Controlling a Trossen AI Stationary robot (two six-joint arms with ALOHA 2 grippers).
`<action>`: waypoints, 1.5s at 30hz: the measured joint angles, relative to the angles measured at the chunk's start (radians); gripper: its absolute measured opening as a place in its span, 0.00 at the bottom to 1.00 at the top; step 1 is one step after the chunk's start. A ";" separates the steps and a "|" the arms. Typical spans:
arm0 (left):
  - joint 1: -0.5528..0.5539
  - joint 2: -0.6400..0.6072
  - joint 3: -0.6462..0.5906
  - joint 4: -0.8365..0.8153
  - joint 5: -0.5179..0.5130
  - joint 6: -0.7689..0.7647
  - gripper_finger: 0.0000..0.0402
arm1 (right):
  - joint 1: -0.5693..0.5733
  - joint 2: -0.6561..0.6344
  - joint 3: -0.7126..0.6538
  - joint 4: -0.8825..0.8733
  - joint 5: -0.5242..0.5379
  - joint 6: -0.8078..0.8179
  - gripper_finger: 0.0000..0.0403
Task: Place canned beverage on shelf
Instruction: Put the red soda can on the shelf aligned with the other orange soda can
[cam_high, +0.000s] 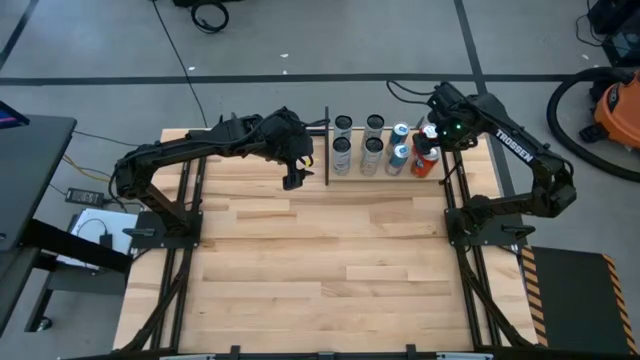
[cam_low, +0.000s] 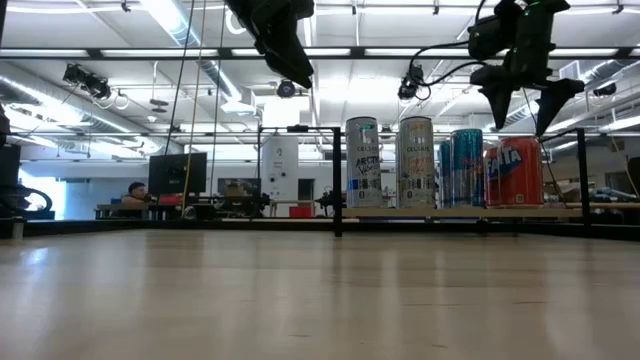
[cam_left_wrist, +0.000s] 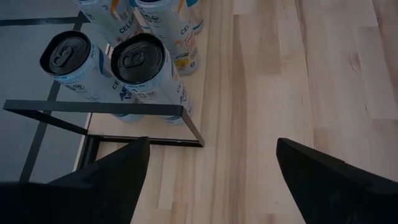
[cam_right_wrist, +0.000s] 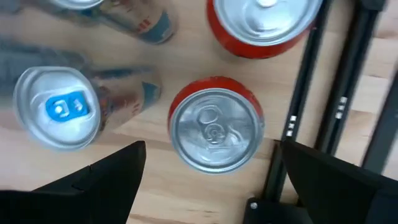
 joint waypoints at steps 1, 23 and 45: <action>0.000 0.000 0.000 0.000 0.000 0.000 0.88 | 0.006 0.000 0.000 0.000 0.021 0.022 0.96; 0.000 0.000 0.000 -0.001 0.000 0.002 0.88 | 0.045 0.004 -0.038 0.034 0.136 0.096 0.95; 0.000 0.000 0.000 -0.002 0.000 0.002 0.88 | 0.045 0.006 -0.116 0.126 0.122 0.013 0.93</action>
